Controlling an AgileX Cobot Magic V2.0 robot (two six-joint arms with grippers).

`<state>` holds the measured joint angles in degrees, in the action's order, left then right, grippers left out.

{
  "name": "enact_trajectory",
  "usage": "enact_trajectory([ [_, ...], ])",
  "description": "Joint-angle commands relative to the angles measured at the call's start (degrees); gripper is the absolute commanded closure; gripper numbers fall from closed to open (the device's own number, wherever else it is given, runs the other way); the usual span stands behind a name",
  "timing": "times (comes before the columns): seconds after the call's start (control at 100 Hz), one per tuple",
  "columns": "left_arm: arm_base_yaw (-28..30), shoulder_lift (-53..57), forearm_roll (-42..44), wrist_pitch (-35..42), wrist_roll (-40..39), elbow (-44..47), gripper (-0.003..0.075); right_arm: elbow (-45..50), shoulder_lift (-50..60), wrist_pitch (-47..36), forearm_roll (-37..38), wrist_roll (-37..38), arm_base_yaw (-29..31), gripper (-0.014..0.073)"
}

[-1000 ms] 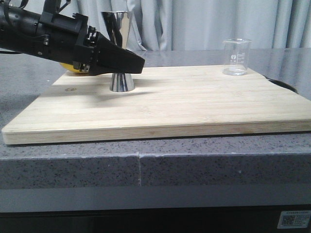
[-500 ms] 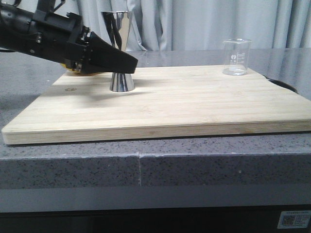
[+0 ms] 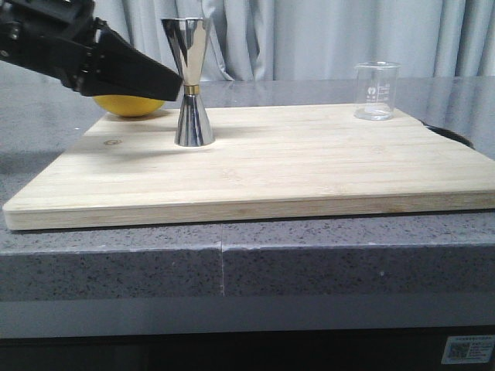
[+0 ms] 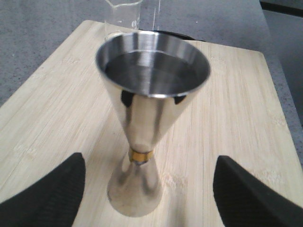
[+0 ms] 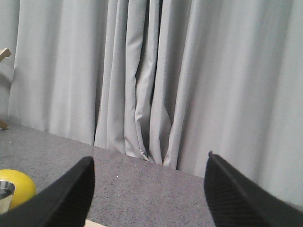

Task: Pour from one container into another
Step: 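Open the left gripper and lift it away from the jigger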

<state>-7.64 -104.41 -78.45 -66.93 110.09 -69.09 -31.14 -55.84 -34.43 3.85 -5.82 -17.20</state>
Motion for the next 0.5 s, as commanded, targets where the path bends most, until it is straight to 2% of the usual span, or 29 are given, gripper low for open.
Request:
enact_trajectory([
  [0.0, 1.27, 4.39, -1.87, -4.16, -2.16, -1.60, 0.0195, -1.43, 1.10, -4.40, 0.22, -0.36, -0.07, 0.0144],
  [0.33, 7.31, 12.50, -0.60, -5.74, -9.64, -1.60, 0.0195, -1.67, 1.10, -4.26, -0.09, -0.36, -0.07, 0.0144],
  [0.49, 9.60, 18.80, -5.39, -3.07, -9.64, -1.60, 0.0224, -3.24, 1.10, -1.36, -3.14, -1.08, 0.16, 0.0144],
])
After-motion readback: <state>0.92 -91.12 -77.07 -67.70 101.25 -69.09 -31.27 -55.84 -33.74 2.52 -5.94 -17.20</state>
